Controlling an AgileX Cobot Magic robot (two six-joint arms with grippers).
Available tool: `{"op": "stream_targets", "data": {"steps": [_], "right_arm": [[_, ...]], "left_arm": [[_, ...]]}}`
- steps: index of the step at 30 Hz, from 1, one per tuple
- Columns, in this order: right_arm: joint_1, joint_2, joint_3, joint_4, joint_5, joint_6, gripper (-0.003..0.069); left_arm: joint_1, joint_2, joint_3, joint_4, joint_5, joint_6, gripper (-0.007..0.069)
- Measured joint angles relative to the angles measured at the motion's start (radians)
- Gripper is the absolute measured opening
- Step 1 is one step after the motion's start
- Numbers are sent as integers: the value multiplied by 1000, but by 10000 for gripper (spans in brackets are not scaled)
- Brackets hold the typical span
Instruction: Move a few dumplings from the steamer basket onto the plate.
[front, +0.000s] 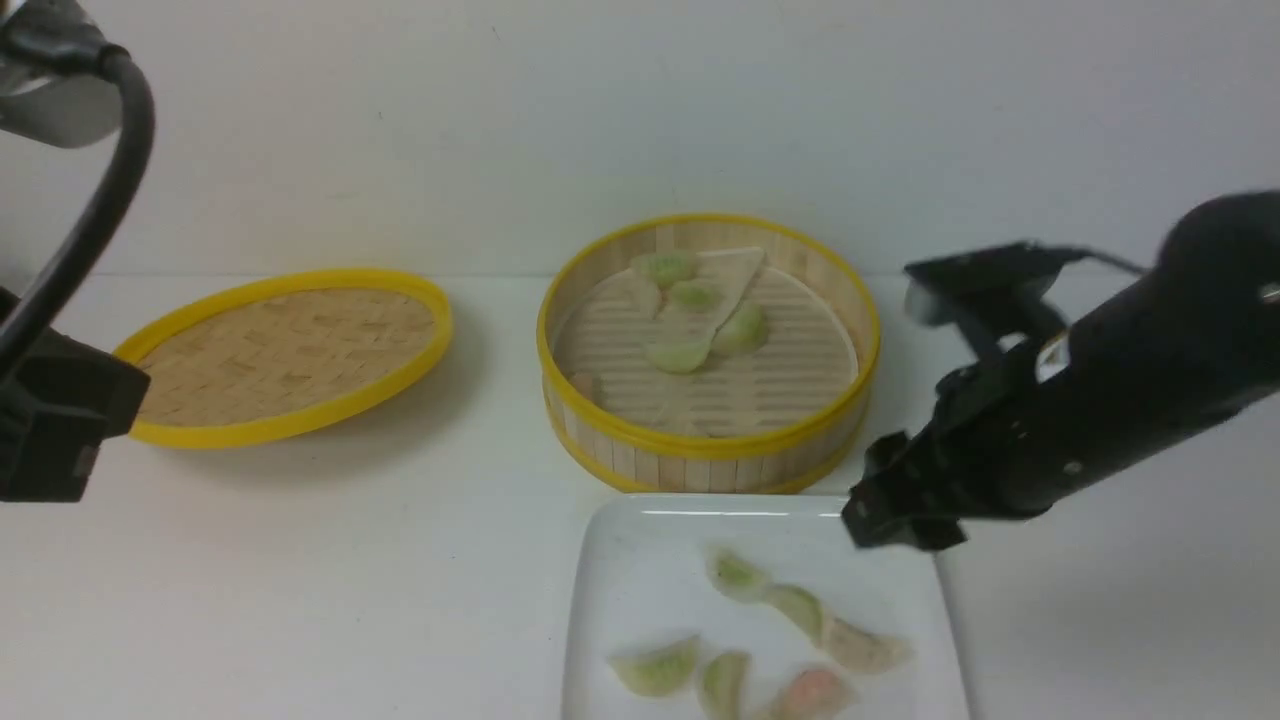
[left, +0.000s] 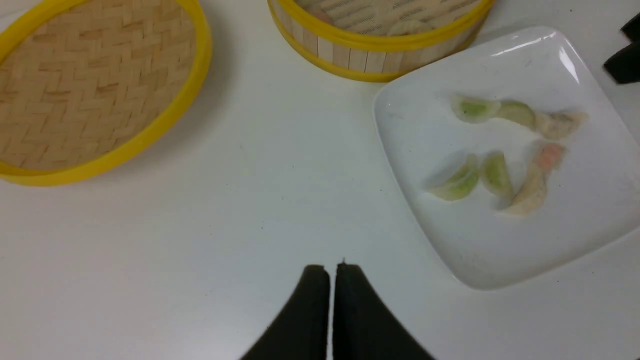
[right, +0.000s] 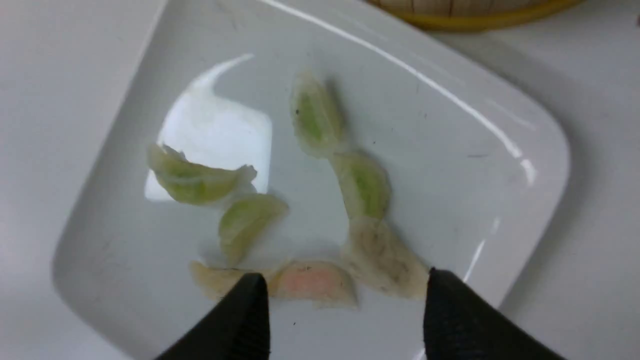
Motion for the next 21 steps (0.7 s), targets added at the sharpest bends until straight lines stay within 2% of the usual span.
{"op": "stream_targets", "data": {"steps": [1,4,5,6,7,10,14,16,17,21], "right_arm": [[0,-94,-9,-38,20,31,300],[0,-311,-5,-132,30,102,188],[0,-328,-5,-139,30,108,180],[0,-463,11,-198,23,155,129],[0,-480,17,-205,18,161,116],[0,-803,126,-322,-63,258,18],[0,-1163,325,-428,-246,343,-10],[0,-1269,389,-449,-284,378,-11],[0,-1378,462,-482,-325,434,-11],[0,-1428,553,-516,-323,549,-11]], "left_arm": [[0,0,0,0,0,0,-6],[0,0,0,0,0,0,-6],[0,0,0,0,0,0,-6],[0,0,0,0,-4,0,-6],[0,0,0,0,-5,0,-6],[0,0,10,-1,-55,0,-6],[0,0,54,-29,-142,0,-6],[0,0,73,-44,-164,0,-6],[0,0,96,-67,-201,0,-6],[1,3,158,-132,-299,7,-6]]}}
